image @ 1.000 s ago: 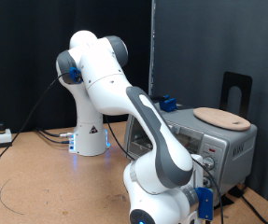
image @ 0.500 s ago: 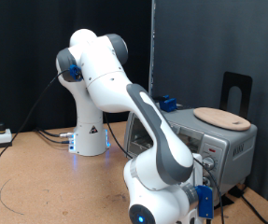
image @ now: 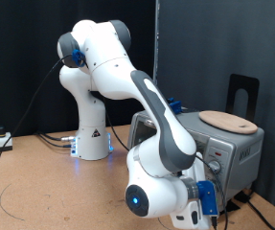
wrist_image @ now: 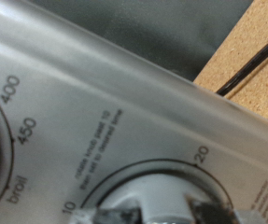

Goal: Make a piece of toast with the oven

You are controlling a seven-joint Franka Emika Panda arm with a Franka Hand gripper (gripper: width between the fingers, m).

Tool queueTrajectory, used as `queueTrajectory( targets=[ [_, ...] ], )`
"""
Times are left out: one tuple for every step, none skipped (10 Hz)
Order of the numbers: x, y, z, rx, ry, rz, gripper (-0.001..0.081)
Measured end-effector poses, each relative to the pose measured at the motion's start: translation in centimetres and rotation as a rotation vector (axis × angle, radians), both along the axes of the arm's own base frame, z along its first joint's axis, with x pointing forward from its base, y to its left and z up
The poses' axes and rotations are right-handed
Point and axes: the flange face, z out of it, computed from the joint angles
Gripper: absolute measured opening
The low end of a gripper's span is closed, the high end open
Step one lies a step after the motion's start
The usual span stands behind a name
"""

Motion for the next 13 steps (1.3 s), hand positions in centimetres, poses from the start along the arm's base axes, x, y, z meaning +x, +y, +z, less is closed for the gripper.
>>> queueTrajectory(
  targets=[
    [-0.1, 0.0, 0.0, 0.005, -0.013, -0.009, 0.0101],
    [-0.3, -0.1, 0.0, 0.012, -0.034, -0.018, 0.0101],
    [-0.4, -0.2, 0.0, 0.013, -0.048, -0.030, 0.0101],
    [-0.6, -0.2, 0.0, 0.018, -0.066, -0.041, 0.0101],
    [-0.8, -0.3, -0.1, 0.025, -0.090, -0.055, 0.0101],
    [-1.0, -0.4, 0.0, 0.031, -0.110, -0.073, 0.0101],
    [-1.2, -0.4, 0.0, 0.034, -0.120, -0.087, 0.0101],
    [-1.3, -0.5, -0.1, 0.039, -0.127, -0.099, 0.0101],
    [-1.4, -0.5, -0.2, 0.049, -0.138, -0.109, 0.0101],
    [-1.6, -0.6, -0.3, 0.059, -0.149, -0.119, 0.0101],
    [-1.6, -0.6, -0.4, 0.066, -0.151, -0.128, 0.0101],
    [-1.7, -0.6, -0.4, 0.067, -0.150, -0.129, 0.0101],
    [-1.6, -0.6, -0.3, 0.063, -0.137, -0.125, 0.0101]
  ],
)
